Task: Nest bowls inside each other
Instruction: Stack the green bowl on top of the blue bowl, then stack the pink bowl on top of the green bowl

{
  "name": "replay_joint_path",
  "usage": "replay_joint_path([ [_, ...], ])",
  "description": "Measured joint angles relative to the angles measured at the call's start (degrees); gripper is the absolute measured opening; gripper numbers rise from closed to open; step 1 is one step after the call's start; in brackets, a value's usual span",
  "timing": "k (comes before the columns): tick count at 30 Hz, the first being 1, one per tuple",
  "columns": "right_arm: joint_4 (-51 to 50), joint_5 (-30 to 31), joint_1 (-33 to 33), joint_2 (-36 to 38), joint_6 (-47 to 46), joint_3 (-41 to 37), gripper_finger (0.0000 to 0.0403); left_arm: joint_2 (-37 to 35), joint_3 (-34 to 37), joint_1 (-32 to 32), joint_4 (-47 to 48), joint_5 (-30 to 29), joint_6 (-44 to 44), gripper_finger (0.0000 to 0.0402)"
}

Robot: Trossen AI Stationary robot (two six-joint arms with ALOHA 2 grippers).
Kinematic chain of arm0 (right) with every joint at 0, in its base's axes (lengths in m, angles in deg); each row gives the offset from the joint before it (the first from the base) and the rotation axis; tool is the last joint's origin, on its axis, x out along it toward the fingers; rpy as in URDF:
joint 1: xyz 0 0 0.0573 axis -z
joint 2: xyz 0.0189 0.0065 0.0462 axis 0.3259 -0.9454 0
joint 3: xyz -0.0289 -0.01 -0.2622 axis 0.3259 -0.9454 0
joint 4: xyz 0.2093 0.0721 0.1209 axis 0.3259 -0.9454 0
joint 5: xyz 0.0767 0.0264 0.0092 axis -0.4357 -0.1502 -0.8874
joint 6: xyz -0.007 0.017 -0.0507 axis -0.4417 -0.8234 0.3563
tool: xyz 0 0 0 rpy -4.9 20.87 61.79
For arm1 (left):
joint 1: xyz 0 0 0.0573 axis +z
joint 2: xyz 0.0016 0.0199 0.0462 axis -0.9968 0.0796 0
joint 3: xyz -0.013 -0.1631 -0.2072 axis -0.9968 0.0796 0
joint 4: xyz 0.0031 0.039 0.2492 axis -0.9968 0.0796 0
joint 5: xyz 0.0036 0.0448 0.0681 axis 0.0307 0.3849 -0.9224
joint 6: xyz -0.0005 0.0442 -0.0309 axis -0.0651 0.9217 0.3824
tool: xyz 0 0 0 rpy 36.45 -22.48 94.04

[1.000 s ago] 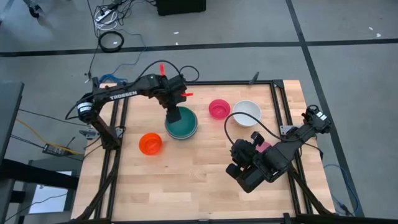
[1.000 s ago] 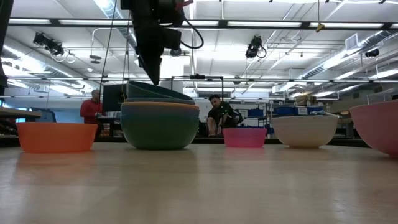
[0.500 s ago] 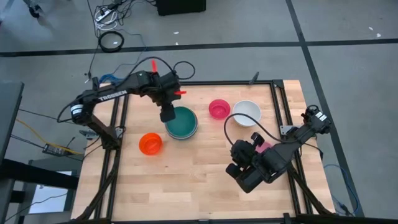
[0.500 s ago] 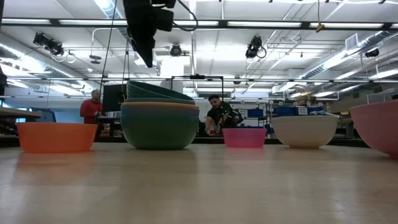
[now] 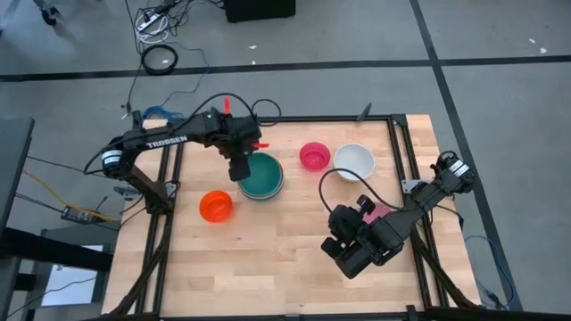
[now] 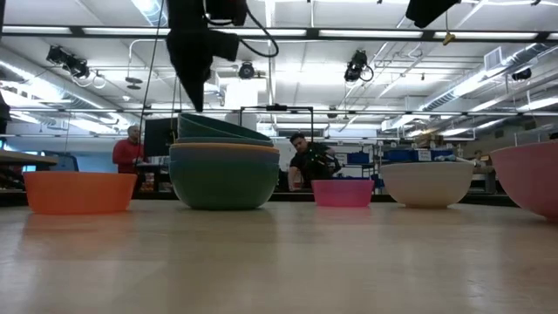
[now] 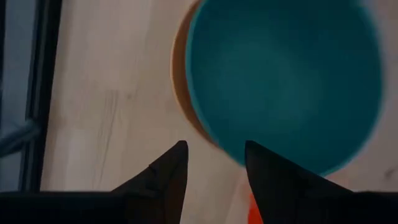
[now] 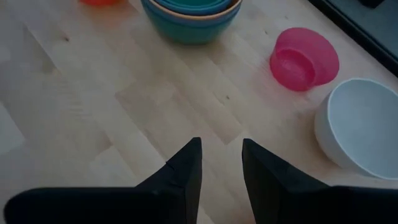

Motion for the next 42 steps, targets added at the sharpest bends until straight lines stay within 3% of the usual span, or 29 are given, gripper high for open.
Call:
replay_joint_path([
  [13, 0.33, 0.06, 0.0, 0.0, 0.31, 0.0, 0.0102, 0.0, 7.72, 0.02, -3.88, -1.87, -1.17, 0.0168],
  [19, -3.72, 0.35, 0.04, 0.0, -0.73, 0.0, 0.0101, -1.39, 1.67, -1.06, 3.4, -1.79, -2.7, 0.0168],
  [24, -9.77, -0.37, 0.8, 0.0, -6.35, 0.0, 0.01, -9.07, -4.94, -4.16, 4.89, -0.59, -4.26, 0.0168],
  [27, -12.07, -4.31, 2.03, 0.02, -12.25, -0.22, 0.01, -16.01, -6.95, -5.92, 4.28, 1.24, -7.48, 0.0168],
  [32, -12.09, -13.73, 4.98, 0.63, -13.8, -2.59, 0.01, -29.68, -6.15, -11.58, 0.24, 2.36, -15.57, 0.0168],
  [42, -11.63, -31.09, 7.1, 0.61, -14.48, -8.8, 0.01, -46.27, 2.9, -20.17, -12.03, 2.39, -23.97, 0.0168],
])
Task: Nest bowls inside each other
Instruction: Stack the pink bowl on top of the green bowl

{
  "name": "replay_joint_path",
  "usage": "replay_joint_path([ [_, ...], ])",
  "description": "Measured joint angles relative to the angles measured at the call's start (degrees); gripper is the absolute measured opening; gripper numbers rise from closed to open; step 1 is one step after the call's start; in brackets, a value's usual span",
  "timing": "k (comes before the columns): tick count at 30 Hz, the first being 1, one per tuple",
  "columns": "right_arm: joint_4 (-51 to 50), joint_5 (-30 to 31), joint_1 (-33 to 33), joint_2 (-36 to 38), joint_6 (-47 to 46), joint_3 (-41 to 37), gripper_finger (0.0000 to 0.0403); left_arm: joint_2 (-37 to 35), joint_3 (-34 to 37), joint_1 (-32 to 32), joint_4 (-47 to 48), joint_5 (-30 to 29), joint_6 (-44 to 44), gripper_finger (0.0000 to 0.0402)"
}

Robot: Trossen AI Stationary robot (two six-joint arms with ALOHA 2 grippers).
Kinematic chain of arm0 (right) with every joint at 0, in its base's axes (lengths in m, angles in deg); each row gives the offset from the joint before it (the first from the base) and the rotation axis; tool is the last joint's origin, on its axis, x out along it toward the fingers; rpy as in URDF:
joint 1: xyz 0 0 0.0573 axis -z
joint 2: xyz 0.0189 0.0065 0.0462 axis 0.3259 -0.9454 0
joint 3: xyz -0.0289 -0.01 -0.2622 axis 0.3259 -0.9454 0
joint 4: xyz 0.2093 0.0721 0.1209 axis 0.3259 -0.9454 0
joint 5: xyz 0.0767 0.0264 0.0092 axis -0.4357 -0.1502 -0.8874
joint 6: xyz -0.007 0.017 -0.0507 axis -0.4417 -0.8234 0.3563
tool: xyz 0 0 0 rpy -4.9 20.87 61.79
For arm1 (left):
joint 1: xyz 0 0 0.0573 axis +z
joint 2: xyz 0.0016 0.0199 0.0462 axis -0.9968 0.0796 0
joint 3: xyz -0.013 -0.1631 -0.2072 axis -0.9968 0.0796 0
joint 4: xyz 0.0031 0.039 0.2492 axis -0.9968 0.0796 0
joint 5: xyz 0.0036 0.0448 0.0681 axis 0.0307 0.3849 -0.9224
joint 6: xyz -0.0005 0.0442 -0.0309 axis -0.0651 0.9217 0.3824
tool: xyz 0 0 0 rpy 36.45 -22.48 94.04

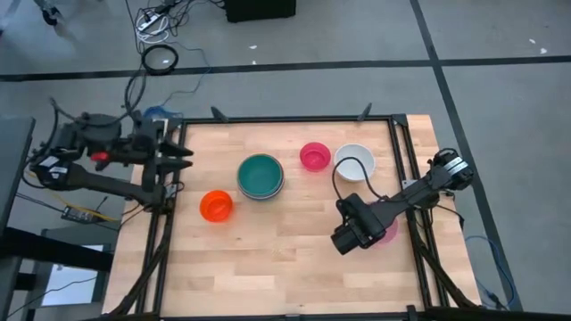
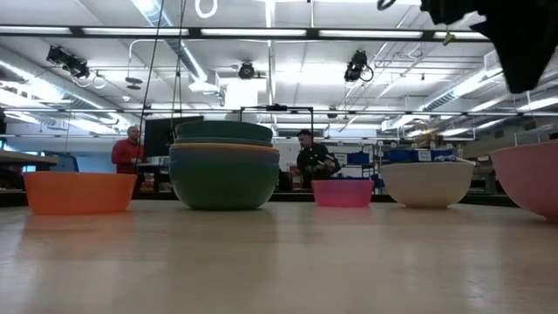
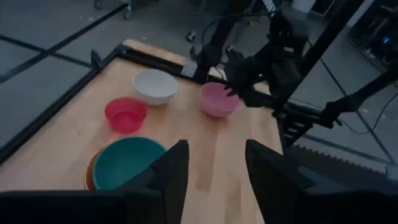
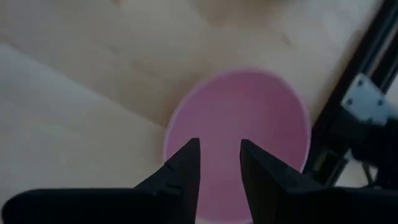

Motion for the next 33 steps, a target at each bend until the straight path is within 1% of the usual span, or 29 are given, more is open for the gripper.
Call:
replay_joint_path([
  [5, 3.2, -3.44, -0.35, 0.0, 0.83, -0.76, 0.0104, -2.52, 8.03, -0.55, -1.92, 0.0, -1.11, 0.0168],
  [8, 5.79, -3.92, -0.35, 0.0, 1.28, -0.76, 0.0107, -2.91, 13.31, -0.55, -3.5, 0.26, -1.8, 0.0168],
  [12, 10.29, -4.46, -0.39, 0.01, 2.29, -1.16, 0.0113, -2.69, 19.62, -0.55, -9.08, 3.47, -1.51, 0.0168],
  [15, 13.75, -5.78, -0.42, 0.02, 2.69, -3.43, 0.012, -2.84, 23.2, -0.57, -13.51, 5.78, -1.07, 0.0168],
  [21, 17.43, -8.76, -0.42, 0.01, 2.25, -9.72, 0.0144, -2.84, 25.11, -0.55, -14.79, 6.16, -1.11, 0.0168],
  [25, 20.63, -8.95, -0.42, 0.0, 1.76, -13.02, 0.0157, -3.03, 25.11, -0.55, -15.12, 6.23, -1.13, 0.0168],
  [30, 26.23, -7.85, -0.42, 0.02, 1.88, -18.2, 0.0153, -3.59, 25.11, -0.55, -15.18, 5.53, -1.12, 0.0168],
  [33, 30.39, -7.5, -0.31, 0.02, 2.11, -21.11, 0.0131, -3.72, 25.11, -0.55, -15.44, 5.31, -1.13, 0.0168],
])
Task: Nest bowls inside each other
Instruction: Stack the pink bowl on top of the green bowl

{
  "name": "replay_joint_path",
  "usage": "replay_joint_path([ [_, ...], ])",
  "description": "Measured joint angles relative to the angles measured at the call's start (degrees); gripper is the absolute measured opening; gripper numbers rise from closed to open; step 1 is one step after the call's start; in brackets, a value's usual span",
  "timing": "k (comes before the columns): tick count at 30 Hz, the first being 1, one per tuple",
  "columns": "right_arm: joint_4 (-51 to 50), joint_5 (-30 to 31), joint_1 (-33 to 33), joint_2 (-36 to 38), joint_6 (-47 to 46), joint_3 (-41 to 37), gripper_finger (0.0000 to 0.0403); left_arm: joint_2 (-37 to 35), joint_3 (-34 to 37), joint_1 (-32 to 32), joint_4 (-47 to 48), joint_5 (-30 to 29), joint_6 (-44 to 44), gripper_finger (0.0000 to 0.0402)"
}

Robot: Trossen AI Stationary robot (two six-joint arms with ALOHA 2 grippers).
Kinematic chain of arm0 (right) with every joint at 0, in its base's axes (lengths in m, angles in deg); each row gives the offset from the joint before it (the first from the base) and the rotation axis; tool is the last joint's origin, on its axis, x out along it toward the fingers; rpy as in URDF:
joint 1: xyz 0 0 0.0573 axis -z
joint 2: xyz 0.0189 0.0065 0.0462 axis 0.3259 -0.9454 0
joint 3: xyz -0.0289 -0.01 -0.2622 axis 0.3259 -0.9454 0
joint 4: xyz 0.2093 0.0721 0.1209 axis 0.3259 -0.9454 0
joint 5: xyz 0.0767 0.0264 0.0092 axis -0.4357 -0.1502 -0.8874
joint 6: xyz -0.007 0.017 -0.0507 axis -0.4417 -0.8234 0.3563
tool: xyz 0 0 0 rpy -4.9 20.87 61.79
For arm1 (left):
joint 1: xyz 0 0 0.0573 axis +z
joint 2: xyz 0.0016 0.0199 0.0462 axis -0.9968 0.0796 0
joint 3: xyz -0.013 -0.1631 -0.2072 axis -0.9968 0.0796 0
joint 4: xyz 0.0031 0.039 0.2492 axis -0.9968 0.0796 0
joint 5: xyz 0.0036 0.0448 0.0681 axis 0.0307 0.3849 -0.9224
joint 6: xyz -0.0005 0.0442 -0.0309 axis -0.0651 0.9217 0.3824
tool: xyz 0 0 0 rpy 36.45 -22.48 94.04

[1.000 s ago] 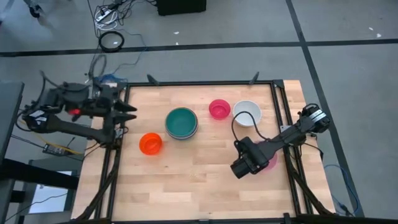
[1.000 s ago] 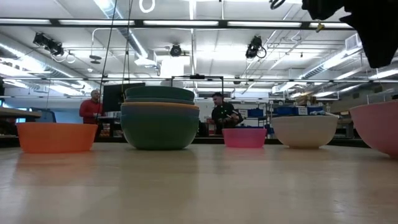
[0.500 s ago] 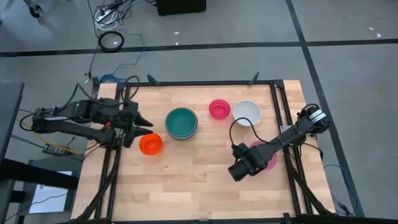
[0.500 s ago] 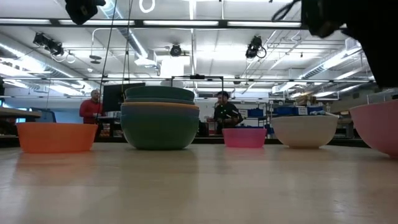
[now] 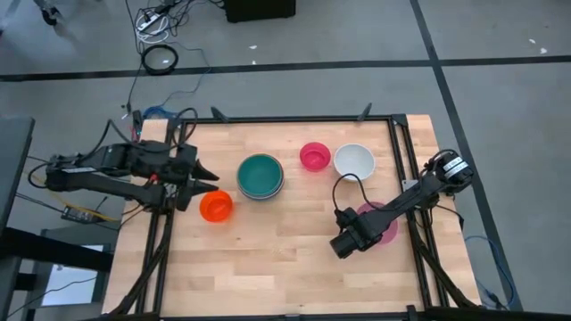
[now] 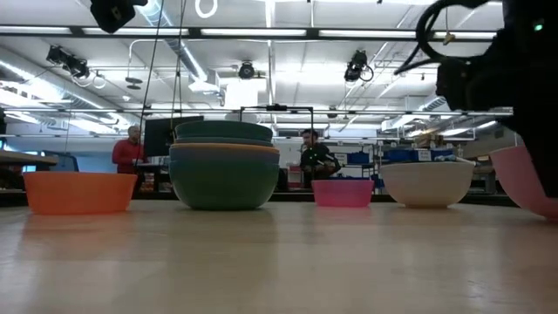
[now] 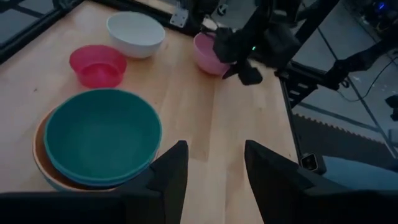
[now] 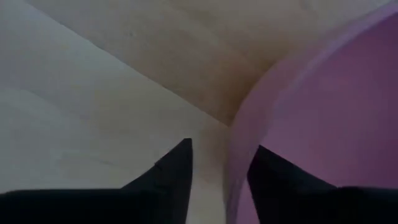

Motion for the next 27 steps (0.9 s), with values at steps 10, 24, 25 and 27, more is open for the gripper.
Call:
replay_joint_path([
  [10, 0.38, 0.29, -0.85, -0.02, 4.79, 2.97, 0.0003, -1.04, 0.0, 0.0, -0.8, -0.07, -0.22, 0.0168],
  [24, 21.8, 21.08, 8.98, 0.0, 48.07, 25.45, 0.0001, -1.15, 0.0, 0.02, -0.9, -0.85, 0.04, 0.0168],
  [25, 25.09, 21.03, 10.56, -0.02, 52.06, 25.59, 0.0001, -1.15, 0.0, 0.02, -0.9, -0.85, 0.04, 0.0168],
  [27, 30.95, 20.48, 13.6, 0.0, 58.61, 25.67, 0.0, -1.15, 0.0, 0.02, -0.91, -0.83, 0.06, 0.0168],
])
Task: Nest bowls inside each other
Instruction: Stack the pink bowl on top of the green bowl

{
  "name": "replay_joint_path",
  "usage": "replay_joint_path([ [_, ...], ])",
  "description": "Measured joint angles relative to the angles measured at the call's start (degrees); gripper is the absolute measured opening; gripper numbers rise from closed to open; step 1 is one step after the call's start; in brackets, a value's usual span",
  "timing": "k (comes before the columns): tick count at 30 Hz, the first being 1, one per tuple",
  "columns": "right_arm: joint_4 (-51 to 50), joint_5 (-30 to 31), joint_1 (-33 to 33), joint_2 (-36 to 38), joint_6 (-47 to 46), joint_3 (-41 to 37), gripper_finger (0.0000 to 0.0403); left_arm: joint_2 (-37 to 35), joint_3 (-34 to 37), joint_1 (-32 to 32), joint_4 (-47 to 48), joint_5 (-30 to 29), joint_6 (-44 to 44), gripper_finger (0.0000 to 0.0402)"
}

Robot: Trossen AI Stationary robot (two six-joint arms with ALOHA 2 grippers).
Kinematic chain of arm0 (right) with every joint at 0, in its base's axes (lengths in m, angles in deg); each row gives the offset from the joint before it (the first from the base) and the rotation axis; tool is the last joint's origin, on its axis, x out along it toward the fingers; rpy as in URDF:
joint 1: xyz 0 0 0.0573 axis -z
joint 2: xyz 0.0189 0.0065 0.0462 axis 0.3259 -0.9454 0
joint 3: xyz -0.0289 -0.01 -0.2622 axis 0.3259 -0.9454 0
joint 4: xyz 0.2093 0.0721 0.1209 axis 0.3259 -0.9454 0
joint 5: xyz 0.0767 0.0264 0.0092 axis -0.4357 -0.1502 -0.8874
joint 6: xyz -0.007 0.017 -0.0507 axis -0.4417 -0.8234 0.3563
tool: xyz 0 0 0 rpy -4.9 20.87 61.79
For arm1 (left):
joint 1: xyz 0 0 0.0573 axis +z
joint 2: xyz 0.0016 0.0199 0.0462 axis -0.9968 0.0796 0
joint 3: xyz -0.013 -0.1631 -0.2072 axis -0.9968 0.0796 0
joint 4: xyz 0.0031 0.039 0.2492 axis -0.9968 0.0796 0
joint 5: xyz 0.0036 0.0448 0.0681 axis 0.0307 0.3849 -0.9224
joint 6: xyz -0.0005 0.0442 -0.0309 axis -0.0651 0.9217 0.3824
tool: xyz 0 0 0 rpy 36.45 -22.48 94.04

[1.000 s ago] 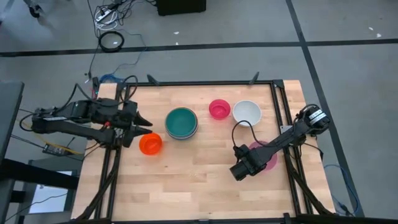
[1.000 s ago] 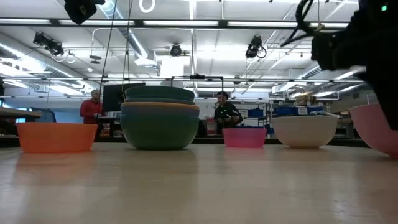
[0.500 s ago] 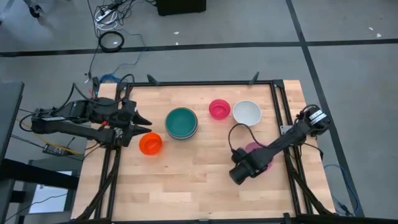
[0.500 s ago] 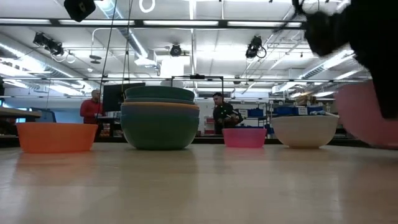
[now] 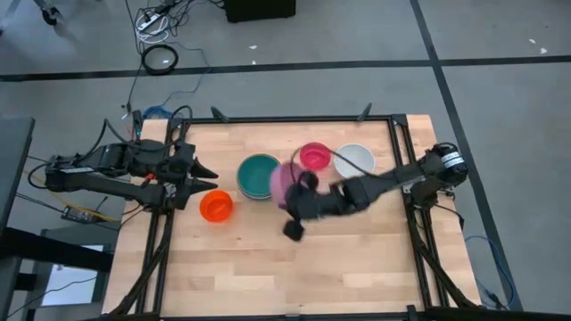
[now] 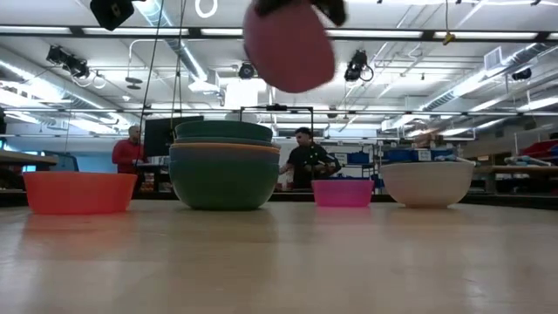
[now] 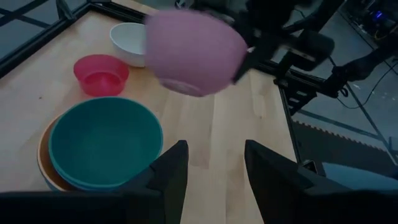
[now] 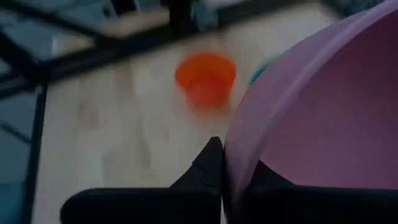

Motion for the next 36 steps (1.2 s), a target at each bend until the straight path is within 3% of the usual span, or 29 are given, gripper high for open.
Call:
replay_joint_path([
  [6, 9.15, -5.52, 7.66, -0.72, 10.8, 0.07, 0.0, -0.2, -0.01, 0.0, -1.47, 0.02, 0.27, 0.0168],
  [13, 16.47, -15.02, 13.25, -6.28, 14.06, -0.04, 0.0, -0.22, -0.02, 0.0, -3.77, 0.0, 0.33, 0.0168],
  [23, 15.85, -16.67, 14.58, -11.5, 14.18, 0.01, 0.0004, -0.28, -0.02, 0.0, -4.28, -0.02, 0.33, 0.0168],
  [28, 16.24, -17.91, 14.58, -11.96, 13.91, 0.01, 0.0044, -0.28, -0.02, 0.0, -4.27, -0.04, 0.35, 0.0168],
  [36, 14.78, -17.87, 14.62, -11.96, 10.66, 0.02, 0.0154, -0.28, -0.02, 0.0, -4.24, -0.08, 0.35, 0.0168],
])
